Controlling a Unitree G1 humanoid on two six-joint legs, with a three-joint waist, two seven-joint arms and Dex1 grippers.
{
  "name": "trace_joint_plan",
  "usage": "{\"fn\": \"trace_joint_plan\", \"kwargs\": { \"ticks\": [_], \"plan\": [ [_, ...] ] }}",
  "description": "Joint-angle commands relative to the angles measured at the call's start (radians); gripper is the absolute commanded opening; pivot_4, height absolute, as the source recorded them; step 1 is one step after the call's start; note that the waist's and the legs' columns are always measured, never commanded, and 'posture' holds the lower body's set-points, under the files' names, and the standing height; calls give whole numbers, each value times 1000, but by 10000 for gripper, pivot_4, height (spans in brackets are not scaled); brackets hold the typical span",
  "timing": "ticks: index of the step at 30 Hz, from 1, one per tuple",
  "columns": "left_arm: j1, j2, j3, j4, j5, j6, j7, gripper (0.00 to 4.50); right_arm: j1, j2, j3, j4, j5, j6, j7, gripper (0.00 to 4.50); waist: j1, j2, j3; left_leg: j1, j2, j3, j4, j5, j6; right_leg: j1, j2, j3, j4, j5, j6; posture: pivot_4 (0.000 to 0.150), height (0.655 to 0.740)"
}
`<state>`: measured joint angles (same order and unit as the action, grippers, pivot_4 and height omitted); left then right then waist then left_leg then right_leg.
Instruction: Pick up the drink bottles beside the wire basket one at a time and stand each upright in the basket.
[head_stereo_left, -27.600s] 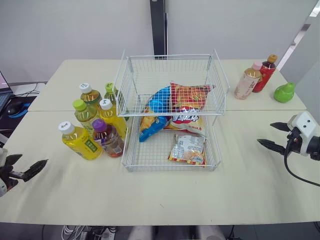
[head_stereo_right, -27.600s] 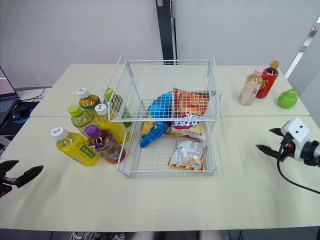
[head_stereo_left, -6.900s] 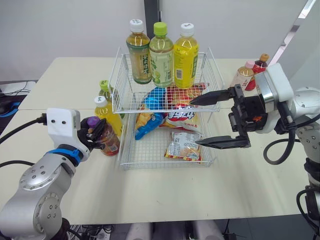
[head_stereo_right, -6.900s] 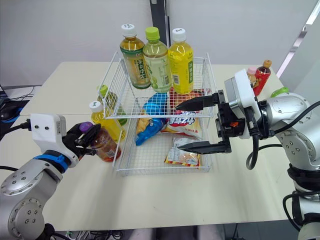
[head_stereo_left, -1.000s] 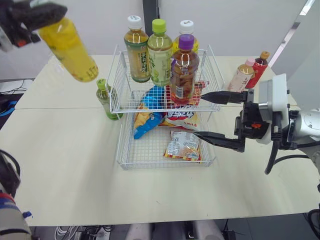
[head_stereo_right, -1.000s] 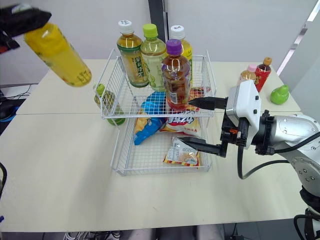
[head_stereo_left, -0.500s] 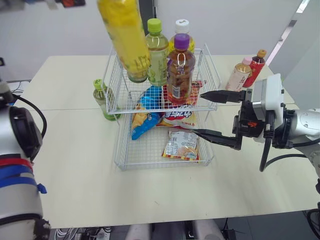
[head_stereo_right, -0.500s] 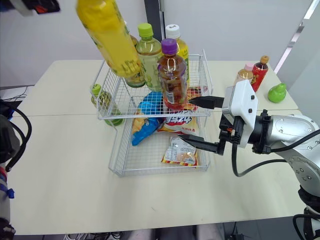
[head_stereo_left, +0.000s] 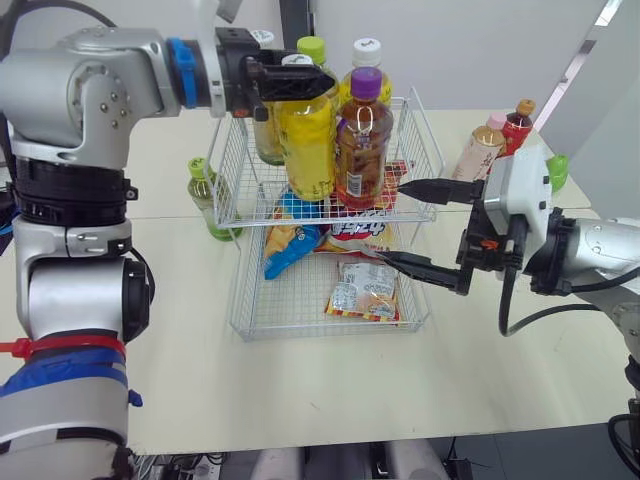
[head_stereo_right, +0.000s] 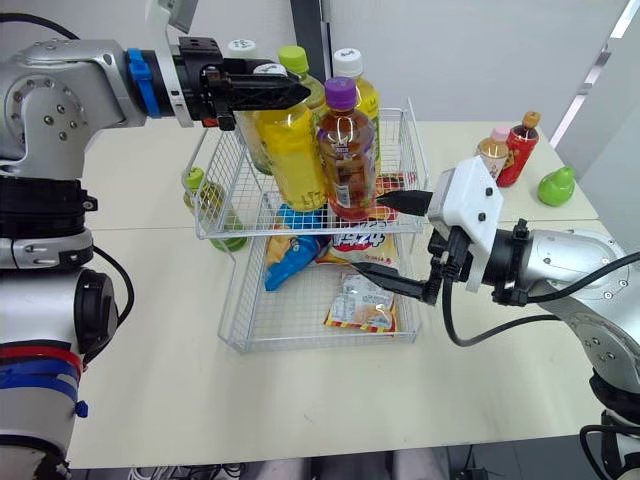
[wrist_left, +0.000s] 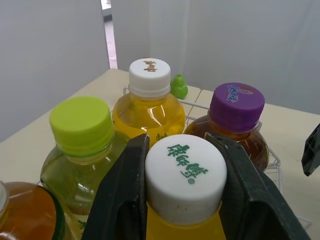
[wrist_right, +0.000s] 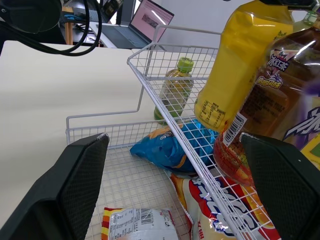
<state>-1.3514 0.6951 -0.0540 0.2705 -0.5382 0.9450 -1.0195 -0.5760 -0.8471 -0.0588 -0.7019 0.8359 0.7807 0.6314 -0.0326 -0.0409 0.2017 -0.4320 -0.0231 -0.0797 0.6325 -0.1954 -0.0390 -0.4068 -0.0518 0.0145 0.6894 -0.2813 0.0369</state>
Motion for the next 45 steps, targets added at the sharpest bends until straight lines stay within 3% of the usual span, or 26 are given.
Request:
{"fn": "trace_joint_plan", "kwargs": {
  "ticks": [1, 3, 10, 13, 17, 24, 33, 40, 43, 45],
  "plan": [
    [-34, -14, 26, -3, 13, -44, -4, 13569, -21, -3, -30, -23, 2, 1, -14, 45000, 0, 0, 0, 0, 0, 0, 0, 0, 0, 0, 0, 0, 0, 0, 0, 1500, 7400],
    [-40, -15, 20, 16, 19, -50, -27, 13569, -21, -4, -32, -23, 3, 4, -17, 45000, 0, 0, 0, 0, 0, 0, 1, 0, 0, 0, 0, 0, 0, 0, 0, 1500, 7400],
    [-64, 7, 19, 62, 45, -84, -94, 37228, -18, -5, -39, -23, 7, 7, -21, 45000, 0, 0, 0, 0, 0, 0, 1, 0, 0, 0, 0, 0, 0, 0, 0, 1500, 7400],
    [-64, 34, 29, 59, 51, -94, -119, 44638, -14, -9, -43, -25, 9, 6, -19, 45000, -1, 0, 0, 0, 0, 0, 1, 0, 0, 0, 0, 0, 0, 0, 0, 1500, 7400],
    [-48, 116, 58, 17, 28, -56, -167, 44638, -17, -14, -43, -17, 8, 1, -10, 45000, -5, 0, 0, 0, 0, 0, 1, 0, 0, 0, 0, 0, 0, 0, 0, 1500, 7400],
    [2, 265, 176, -42, 3, 0, -133, 44638, -36, 4, -28, 13, -6, -25, 18, 45000, -7, 0, 0, 0, 0, 0, 1, 0, 0, 0, 0, 0, 0, 0, 0, 1500, 7400],
    [300, 418, 425, -174, -43, 58, -39, 44638, -122, 33, -13, 90, -61, -74, 48, 45000, -9, 0, 0, 0, 0, 0, 1, 0, 0, 0, 0, 0, 0, 0, 0, 1500, 7400],
    [525, 422, 553, -217, -69, 26, 9, 44638, -141, 15, 3, 154, -173, -100, 65, 45000, 1, 0, 0, 1, 0, 0, 2, 0, 0, 1, 0, 0, 1, 0, 0, 1500, 7400],
    [577, 418, 554, -204, -46, -37, 25, 44638, -2, -75, -232, 81, -71, -79, 158, 45000, 11, 0, 0, 0, 0, 0, 2, 0, 0, 1, 0, -1, 0, 0, 0, 1500, 7400],
    [601, 423, 554, -192, -45, -56, 27, 44638, 52, -104, -309, 61, -29, -79, 184, 45000, 14, 0, 0, 0, 0, 0, 1, 0, 0, 2, -1, -1, -2, 0, 0, 1500, 7400]
  ]
}}
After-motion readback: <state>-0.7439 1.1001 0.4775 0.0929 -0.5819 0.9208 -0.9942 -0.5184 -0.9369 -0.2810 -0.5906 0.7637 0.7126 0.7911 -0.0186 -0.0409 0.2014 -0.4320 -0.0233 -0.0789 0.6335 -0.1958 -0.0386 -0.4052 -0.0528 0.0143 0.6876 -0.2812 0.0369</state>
